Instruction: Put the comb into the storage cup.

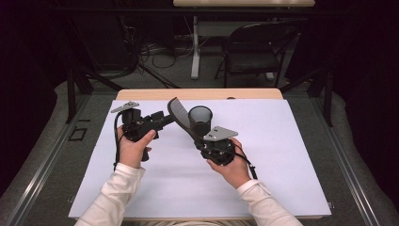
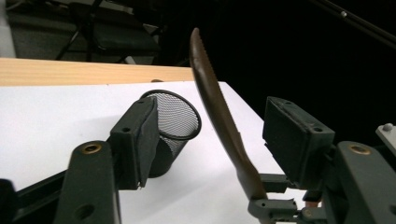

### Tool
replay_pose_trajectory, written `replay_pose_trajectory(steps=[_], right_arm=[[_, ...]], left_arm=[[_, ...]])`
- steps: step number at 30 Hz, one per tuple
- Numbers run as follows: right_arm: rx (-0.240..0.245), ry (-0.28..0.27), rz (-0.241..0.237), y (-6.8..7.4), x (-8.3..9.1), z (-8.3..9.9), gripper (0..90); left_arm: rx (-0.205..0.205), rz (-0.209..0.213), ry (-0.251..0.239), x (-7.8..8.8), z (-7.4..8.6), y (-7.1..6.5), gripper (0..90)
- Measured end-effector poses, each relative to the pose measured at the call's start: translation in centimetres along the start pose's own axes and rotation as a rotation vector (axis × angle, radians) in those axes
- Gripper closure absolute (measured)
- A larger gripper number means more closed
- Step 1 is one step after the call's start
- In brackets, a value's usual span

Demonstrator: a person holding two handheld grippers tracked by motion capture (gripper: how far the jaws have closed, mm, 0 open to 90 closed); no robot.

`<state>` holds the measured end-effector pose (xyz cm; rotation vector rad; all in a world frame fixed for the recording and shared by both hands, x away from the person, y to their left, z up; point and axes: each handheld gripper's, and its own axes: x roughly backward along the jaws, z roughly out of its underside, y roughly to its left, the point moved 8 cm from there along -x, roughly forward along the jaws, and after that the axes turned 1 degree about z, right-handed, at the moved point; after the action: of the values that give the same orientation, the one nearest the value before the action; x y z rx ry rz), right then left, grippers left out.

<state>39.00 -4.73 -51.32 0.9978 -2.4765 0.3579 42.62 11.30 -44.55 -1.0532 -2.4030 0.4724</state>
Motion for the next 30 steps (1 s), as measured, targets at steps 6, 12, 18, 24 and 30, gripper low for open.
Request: replay_pose_trajectory(steps=[6, 12, 18, 24, 30], right_arm=[[-0.001, -0.007, 0.001, 0.0, 0.1, 0.0, 73.0], [-0.004, -0.017, 0.008, -0.1, 0.1, -0.1, 73.0], [-0.005, -0.014, 0.006, 0.0, 0.0, 0.1, 73.0], [0.001, -0.017, 0.009, 0.2, 0.0, 0.2, 73.0], [0.005, -0.016, 0.005, 0.5, -0.1, 0.3, 73.0]], left_arm=[[0.007, -0.009, -0.005, -0.6, -0.1, 0.1, 39.0], [0.037, 0.004, 0.004, -1.1, -0.1, 0.1, 41.0], [0.057, 0.026, -0.003, -0.9, 0.2, 0.2, 43.4], [0.065, 0.038, -0.003, -1.1, 0.6, 0.4, 44.7], [0.080, 0.057, -0.016, -1.3, 0.8, 0.2, 46.8]])
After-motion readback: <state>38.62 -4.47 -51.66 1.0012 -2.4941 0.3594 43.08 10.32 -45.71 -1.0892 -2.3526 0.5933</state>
